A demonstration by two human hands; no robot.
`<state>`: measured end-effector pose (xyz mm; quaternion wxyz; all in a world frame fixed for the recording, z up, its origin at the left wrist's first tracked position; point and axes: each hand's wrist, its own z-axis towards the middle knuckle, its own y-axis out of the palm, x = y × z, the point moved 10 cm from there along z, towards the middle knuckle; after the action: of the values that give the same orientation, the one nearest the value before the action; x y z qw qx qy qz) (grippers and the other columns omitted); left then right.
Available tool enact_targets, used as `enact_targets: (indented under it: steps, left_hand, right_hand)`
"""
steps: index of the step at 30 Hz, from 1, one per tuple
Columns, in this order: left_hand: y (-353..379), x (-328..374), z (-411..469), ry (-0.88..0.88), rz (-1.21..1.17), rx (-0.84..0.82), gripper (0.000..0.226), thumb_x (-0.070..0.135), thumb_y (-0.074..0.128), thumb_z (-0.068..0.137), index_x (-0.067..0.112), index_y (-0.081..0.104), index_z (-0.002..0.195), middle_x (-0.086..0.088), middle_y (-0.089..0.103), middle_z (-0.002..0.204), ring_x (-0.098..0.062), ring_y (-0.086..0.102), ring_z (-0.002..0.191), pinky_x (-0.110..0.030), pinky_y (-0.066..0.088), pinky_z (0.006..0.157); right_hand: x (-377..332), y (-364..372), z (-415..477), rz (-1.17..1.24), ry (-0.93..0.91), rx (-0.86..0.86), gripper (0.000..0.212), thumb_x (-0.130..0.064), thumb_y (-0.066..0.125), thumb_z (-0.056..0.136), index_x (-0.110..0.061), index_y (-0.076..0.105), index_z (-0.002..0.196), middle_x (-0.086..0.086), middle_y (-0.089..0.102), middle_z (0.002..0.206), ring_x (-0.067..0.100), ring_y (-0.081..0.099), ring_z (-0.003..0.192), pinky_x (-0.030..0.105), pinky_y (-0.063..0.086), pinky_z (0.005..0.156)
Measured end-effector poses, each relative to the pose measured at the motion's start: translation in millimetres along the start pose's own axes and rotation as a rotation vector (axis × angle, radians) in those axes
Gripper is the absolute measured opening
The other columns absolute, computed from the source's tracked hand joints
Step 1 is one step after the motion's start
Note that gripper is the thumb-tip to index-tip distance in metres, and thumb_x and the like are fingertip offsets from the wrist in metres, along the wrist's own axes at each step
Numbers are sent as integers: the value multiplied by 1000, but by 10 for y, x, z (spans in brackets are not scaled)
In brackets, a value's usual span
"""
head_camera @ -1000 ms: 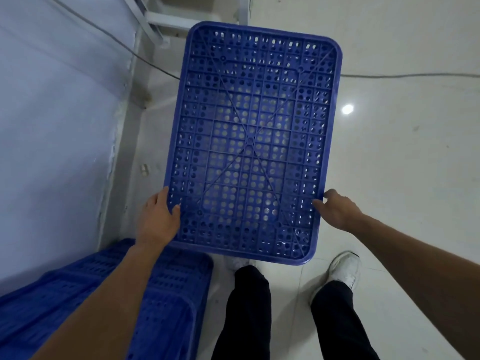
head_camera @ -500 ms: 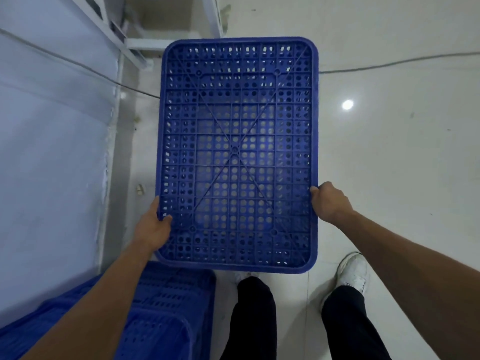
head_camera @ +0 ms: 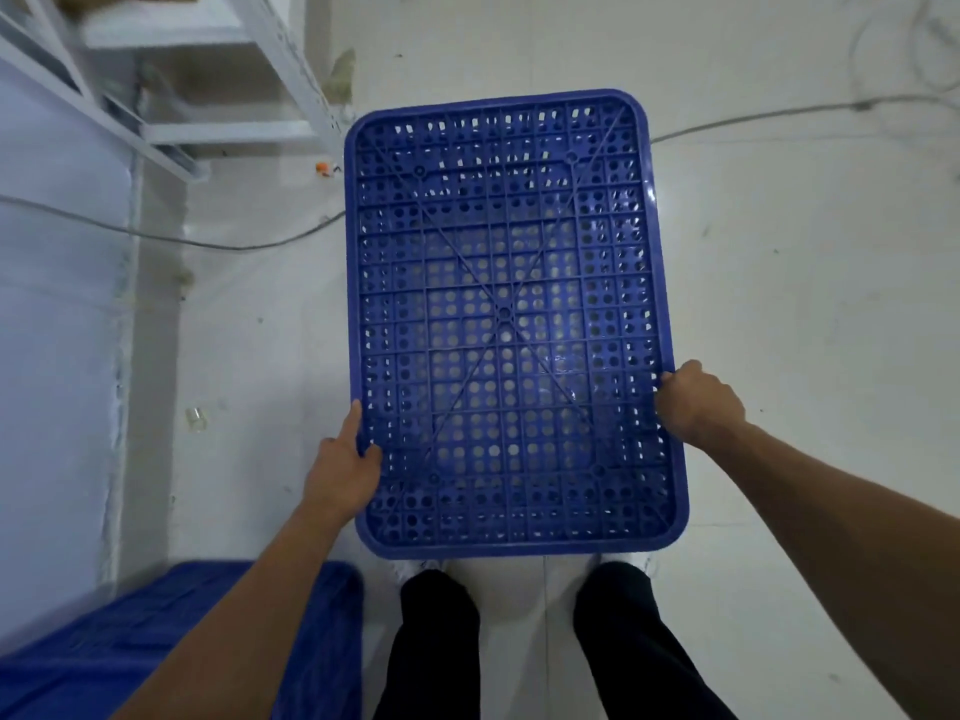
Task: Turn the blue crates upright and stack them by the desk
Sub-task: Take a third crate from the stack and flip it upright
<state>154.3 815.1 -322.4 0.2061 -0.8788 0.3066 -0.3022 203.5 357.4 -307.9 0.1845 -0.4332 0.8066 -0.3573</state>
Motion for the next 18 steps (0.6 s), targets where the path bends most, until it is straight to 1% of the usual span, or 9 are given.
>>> enact_targets:
  steps: [2,7,10,13,16,18]
  left_hand:
    - [154,161,-52,-3,19,-15,67,22,46,102,36,10,157,-19,68,105,-34,69,83,-36,57,69]
    - [495,517,-154,24,107,-34,67,23,43,102,38,9,157,-13,67,110,-26,68,83,-35,56,73]
    - [701,689,-195,25,137,-54,69,22,43,101,42,6,156,-11,65,118,-25,67,89,-40,57,80]
    - [870,817,-216,12,155,-58,71,26,43,100,48,2,154,-11,59,125,-25,66,91,-43,57,84]
    - [1053,989,-250,15,158,-72,73,24,43,99,46,0,155,-12,60,119,-26,66,86,-46,58,82]
    - [1158,1106,-266,28,145,-80,74,23,43,99,45,-1,155,-13,60,114,-26,66,83,-47,59,79]
  right_hand:
    - [187,-95,86,-3,11,8,35,-31,39,102,-1,45,120,20,59,121,40,58,108,37,39,77]
    - [572,-302,251,-5,30,71,29,-24,40,102,0,47,118,19,59,120,40,59,108,39,42,80]
    - [787,-390,359,-3,33,52,27,-20,43,100,0,47,117,19,59,119,40,59,109,39,44,82]
    - [994,-471,440,7,30,35,27,-20,44,99,0,47,116,19,59,117,39,59,106,37,41,77]
    - [1208,-571,486,21,30,47,30,-25,43,100,0,47,116,19,60,116,39,60,103,36,40,74]
    - [1328,-670,494,38,42,88,32,-29,37,102,0,48,113,19,61,114,38,59,97,36,38,74]
